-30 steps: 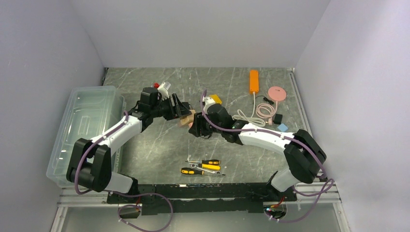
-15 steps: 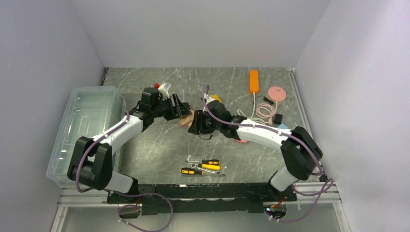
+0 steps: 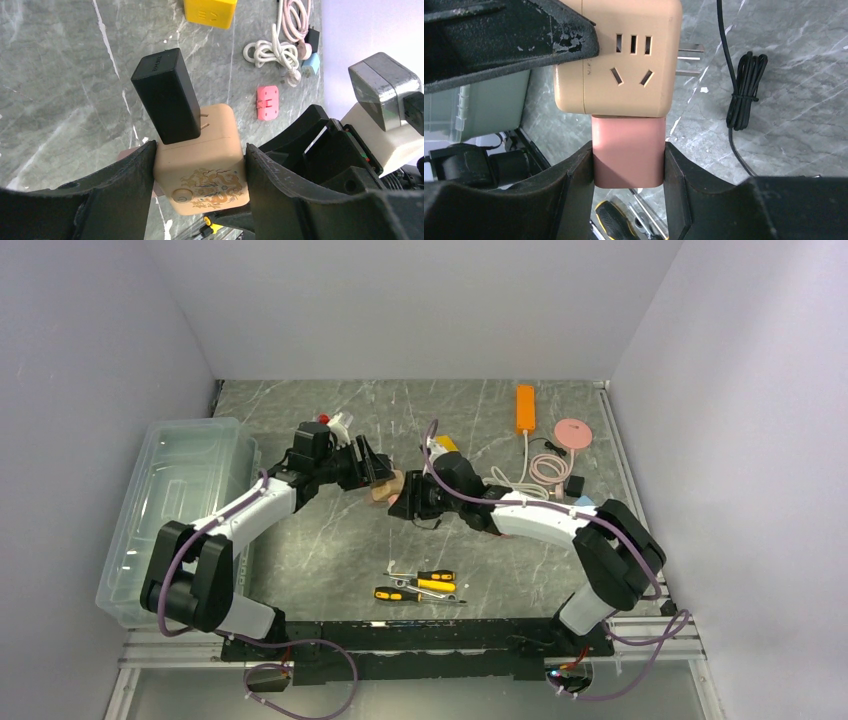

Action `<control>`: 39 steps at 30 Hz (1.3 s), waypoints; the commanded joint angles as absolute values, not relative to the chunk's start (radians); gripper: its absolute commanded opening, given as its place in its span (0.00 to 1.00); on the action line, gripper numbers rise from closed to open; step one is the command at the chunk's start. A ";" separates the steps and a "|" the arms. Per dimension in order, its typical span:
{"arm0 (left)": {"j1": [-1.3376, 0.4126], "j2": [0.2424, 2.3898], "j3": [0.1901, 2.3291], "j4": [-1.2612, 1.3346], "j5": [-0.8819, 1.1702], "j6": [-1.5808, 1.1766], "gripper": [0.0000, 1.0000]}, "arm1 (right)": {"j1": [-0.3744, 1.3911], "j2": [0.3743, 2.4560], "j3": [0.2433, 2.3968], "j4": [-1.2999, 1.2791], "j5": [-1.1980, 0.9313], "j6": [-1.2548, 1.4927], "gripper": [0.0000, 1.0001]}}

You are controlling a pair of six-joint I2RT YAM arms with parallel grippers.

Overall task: Pull the plug off the socket
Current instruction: Remove the plug from the socket.

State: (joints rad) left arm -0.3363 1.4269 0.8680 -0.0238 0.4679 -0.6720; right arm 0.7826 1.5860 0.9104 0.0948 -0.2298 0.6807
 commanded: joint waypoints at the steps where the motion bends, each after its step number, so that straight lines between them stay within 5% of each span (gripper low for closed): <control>1: -0.316 1.432 0.889 0.021 0.453 -0.632 0.00 | 0.776 1.497 0.863 0.216 -0.271 0.605 0.00; 13: -0.308 1.445 0.890 0.026 0.462 -0.639 0.00 | 0.794 1.455 0.826 0.280 -0.351 0.502 0.00; 24: -0.307 1.433 0.879 0.034 0.453 -0.644 0.00 | 0.783 1.552 0.915 0.083 -0.179 0.658 0.00; 39: -0.306 1.433 0.883 0.032 0.461 -0.645 0.00 | 0.744 1.640 0.930 0.103 -0.249 0.734 0.00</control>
